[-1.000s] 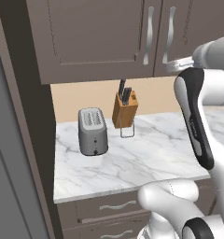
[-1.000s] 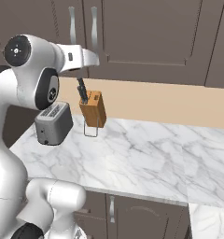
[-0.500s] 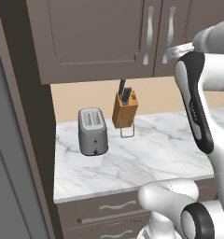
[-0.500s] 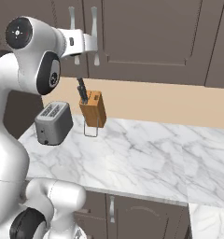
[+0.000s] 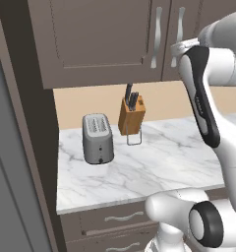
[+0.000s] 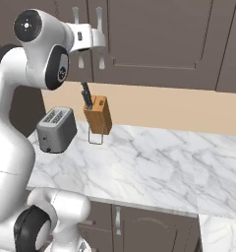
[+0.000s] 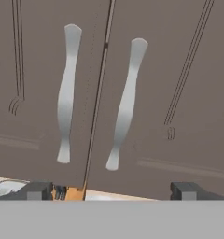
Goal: Move the bowls from the cabinet to the plates on the dining table.
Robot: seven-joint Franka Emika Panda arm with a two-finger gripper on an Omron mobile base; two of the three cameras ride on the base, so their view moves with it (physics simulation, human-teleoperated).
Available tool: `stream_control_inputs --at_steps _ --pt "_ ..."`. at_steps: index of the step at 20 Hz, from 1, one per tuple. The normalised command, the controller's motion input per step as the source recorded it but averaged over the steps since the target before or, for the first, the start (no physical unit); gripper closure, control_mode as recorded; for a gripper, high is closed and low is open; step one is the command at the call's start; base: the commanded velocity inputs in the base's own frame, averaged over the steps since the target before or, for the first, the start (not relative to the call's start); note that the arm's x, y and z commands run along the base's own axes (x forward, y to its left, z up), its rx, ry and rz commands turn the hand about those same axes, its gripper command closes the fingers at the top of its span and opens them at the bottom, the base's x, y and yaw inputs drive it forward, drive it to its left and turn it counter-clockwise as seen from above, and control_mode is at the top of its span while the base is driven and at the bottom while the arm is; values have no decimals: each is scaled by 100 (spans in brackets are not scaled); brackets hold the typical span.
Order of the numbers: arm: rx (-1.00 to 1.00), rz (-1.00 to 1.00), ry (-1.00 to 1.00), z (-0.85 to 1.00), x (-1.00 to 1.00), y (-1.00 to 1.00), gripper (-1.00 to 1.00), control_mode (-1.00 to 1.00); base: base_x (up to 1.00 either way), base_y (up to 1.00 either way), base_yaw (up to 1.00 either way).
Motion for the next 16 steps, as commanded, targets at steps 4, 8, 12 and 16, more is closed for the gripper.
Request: stream_control_inputs --at_steps 4,8,12,16 --pt "0 0 -3 0 30 0 -100 -100 0 0 0" --pt "0 0 -2 -1 31 0 -100 -100 0 0 0" --pt "1 0 -4 -6 28 -4 -100 -100 0 0 0" --pt "3 0 -1 -7 23 -12 -100 -100 0 0 0"
